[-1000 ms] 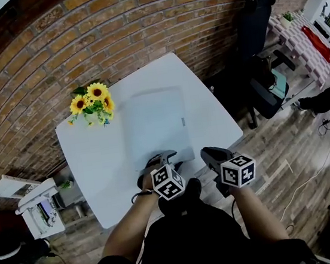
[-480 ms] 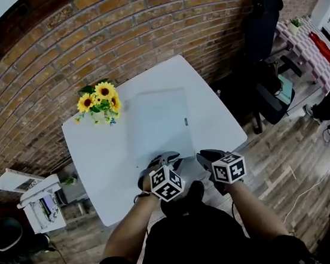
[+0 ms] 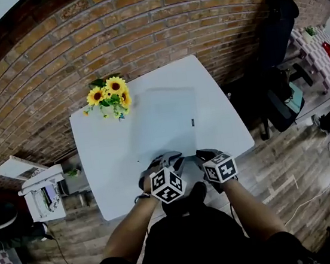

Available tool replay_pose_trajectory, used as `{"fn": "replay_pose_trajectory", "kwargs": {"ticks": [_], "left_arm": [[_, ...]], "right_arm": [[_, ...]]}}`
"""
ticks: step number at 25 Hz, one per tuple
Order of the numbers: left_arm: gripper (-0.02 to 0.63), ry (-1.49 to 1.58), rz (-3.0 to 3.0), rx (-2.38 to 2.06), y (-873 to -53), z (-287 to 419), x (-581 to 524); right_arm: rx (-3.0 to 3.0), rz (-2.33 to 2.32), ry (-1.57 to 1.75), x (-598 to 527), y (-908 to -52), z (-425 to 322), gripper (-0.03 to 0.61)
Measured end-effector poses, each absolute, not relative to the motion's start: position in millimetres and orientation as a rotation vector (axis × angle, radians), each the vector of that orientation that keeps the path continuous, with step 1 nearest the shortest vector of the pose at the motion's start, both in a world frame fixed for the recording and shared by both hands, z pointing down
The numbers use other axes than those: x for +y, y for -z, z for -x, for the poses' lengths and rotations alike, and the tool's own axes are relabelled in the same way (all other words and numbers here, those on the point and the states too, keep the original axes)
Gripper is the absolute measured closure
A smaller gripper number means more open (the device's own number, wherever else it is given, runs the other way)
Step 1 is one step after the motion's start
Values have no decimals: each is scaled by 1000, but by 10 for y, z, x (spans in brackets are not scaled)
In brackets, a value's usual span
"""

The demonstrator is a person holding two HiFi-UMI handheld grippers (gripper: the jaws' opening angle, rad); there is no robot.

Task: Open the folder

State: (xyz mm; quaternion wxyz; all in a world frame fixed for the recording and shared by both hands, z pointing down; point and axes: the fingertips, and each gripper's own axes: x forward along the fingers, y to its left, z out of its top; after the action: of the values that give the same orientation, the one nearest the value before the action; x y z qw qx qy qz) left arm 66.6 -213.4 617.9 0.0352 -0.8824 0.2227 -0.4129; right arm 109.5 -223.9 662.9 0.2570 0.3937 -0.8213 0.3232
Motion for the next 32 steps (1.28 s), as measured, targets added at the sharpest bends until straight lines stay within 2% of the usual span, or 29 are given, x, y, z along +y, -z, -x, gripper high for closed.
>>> {"fn": "replay_pose_trajectory", "kwargs": {"ticks": [3,7,9,11,32], "left_arm": [[557,1268,2665,696,-6185,-618,-2150],[520,1302,2539,661,-6260,-604,-2201],[442,1313,2537,660,-6294,-600,-2231],[420,1301,2528,693,-6271,-585,-2270],[446,1014,2352,1103,-5490,27,-2606]], "right_arm": [[-2212,-1065,-825,-2253,-6668,-1081,530],[-2207,-1053,-826,-2275,-6682,-1085,549],[-2207,-1045,-834,-2274,-6686,-1080,551],[-2208,-1039,-835,-2269,-6686,-1078,551],[-2170,-1055,-832,-2293,-6718,-1111,555]]}}
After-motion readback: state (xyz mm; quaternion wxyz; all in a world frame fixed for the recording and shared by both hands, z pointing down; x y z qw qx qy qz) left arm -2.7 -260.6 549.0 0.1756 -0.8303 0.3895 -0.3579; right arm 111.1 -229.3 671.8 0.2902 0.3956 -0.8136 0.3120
